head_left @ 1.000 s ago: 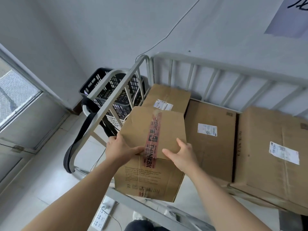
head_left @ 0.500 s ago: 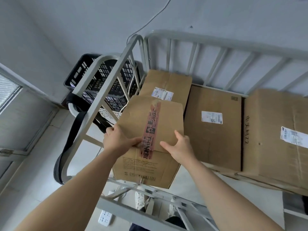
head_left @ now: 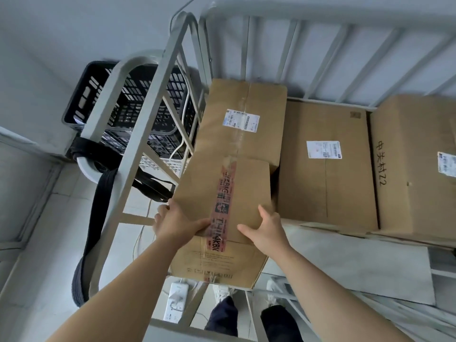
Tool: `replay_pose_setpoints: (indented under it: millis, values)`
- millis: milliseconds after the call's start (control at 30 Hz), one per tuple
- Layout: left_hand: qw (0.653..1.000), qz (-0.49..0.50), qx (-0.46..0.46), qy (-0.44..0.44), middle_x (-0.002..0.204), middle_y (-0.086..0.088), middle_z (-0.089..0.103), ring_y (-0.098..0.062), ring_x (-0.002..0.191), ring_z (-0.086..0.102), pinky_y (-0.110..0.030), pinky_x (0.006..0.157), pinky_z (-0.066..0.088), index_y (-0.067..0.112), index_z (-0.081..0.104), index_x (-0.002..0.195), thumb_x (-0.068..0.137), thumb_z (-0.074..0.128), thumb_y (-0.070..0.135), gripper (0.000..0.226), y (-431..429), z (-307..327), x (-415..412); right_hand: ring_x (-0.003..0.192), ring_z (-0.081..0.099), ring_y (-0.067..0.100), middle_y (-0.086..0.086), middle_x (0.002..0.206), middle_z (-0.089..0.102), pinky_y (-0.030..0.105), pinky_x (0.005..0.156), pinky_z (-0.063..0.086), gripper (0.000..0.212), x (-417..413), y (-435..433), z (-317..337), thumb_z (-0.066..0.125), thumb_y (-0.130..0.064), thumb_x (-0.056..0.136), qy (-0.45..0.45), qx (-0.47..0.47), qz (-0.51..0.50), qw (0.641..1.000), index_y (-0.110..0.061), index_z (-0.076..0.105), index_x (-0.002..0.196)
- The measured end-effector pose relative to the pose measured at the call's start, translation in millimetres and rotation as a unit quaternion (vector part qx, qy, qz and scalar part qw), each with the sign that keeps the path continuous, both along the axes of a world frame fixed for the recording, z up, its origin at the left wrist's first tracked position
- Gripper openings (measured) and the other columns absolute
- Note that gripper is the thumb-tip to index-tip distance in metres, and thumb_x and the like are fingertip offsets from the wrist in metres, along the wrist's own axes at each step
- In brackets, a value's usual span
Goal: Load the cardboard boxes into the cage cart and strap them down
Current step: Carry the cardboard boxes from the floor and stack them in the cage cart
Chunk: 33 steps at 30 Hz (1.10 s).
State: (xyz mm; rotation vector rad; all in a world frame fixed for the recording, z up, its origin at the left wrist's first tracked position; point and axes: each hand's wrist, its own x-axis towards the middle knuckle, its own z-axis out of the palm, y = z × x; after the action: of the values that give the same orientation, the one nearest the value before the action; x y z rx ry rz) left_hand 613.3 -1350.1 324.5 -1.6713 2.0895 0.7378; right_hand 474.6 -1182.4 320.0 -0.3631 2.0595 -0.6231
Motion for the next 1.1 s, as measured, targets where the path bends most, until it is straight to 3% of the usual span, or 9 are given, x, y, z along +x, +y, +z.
replay_pose_setpoints:
  millis: [200, 433, 633, 800, 1000, 1100]
  values:
    - [1.000, -0.002, -0.013, -0.028, 0.138, -0.014, 0.036, -0.033, 0.130, 0.035, -0.047, 0.108, 0.031, 0.010, 0.016, 0.146, 0.050, 0.073, 0.077, 0.130, -10.0, -18.7, -0.2, 0.128, 0.042, 0.023, 0.007, 0.147, 0.023, 0.027, 0.095, 0.036, 0.097, -0.1, -14.8, -18.6, 0.070, -0.055, 0.075, 0.017, -0.007, -0.030, 0.999, -0.026, 0.018, 0.151]
    - [0.999, 0.007, 0.024, -0.030, 0.127, -0.010, 0.045, -0.029, 0.119, 0.047, -0.046, 0.096, 0.046, 0.009, 0.032, 0.134, 0.041, 0.075, 0.079, 0.123, -16.5, -13.7, -2.6, 0.132, 0.039, 0.024, 0.008, 0.149, 0.026, 0.032, 0.101, 0.037, 0.097, 4.9, -16.3, -17.0, 0.071, -0.057, 0.074, 0.037, -0.010, -0.038, 0.999, -0.025, 0.020, 0.150]
    - [1.000, 0.000, 0.001, 0.000, 0.130, -0.010, 0.041, -0.031, 0.125, 0.041, -0.046, 0.105, 0.037, 0.011, 0.028, 0.134, 0.042, 0.076, 0.078, 0.123, 6.4, 1.1, 7.0, 0.131, 0.040, 0.021, 0.006, 0.150, 0.023, 0.026, 0.096, 0.036, 0.095, 9.4, 2.0, 0.3, 0.073, -0.052, 0.074, 0.045, -0.004, -0.053, 0.998, -0.025, 0.022, 0.150]
    - [0.999, -0.007, 0.015, 0.036, 0.135, -0.013, 0.035, -0.033, 0.129, 0.035, -0.049, 0.107, 0.035, 0.008, 0.019, 0.142, 0.043, 0.076, 0.076, 0.133, 27.1, 28.0, 13.9, 0.123, 0.046, 0.022, 0.005, 0.145, 0.029, 0.023, 0.083, 0.034, 0.091, 5.9, 12.4, 31.8, 0.074, -0.046, 0.076, 0.080, 0.004, -0.080, 0.994, -0.028, 0.023, 0.149]
    - [0.995, -0.028, -0.045, 0.084, 0.134, -0.014, 0.038, -0.033, 0.126, 0.039, -0.046, 0.105, 0.037, 0.008, 0.022, 0.142, 0.043, 0.074, 0.078, 0.132, 27.2, 88.9, -5.0, 0.129, 0.041, 0.020, 0.004, 0.147, 0.028, 0.028, 0.092, 0.037, 0.089, -7.3, 17.1, 89.9, 0.073, -0.048, 0.076, 0.119, -0.031, -0.118, 0.985, -0.030, 0.026, 0.148]
    - [0.990, -0.057, -0.080, 0.105, 0.133, -0.014, 0.039, -0.033, 0.125, 0.039, -0.045, 0.105, 0.037, 0.008, 0.024, 0.140, 0.045, 0.074, 0.077, 0.128, 24.4, 126.5, -22.1, 0.129, 0.039, 0.018, 0.003, 0.147, 0.028, 0.026, 0.087, 0.034, 0.088, -17.5, 17.8, 125.3, 0.073, -0.047, 0.076, 0.144, -0.056, -0.142, 0.978, -0.030, 0.026, 0.148]
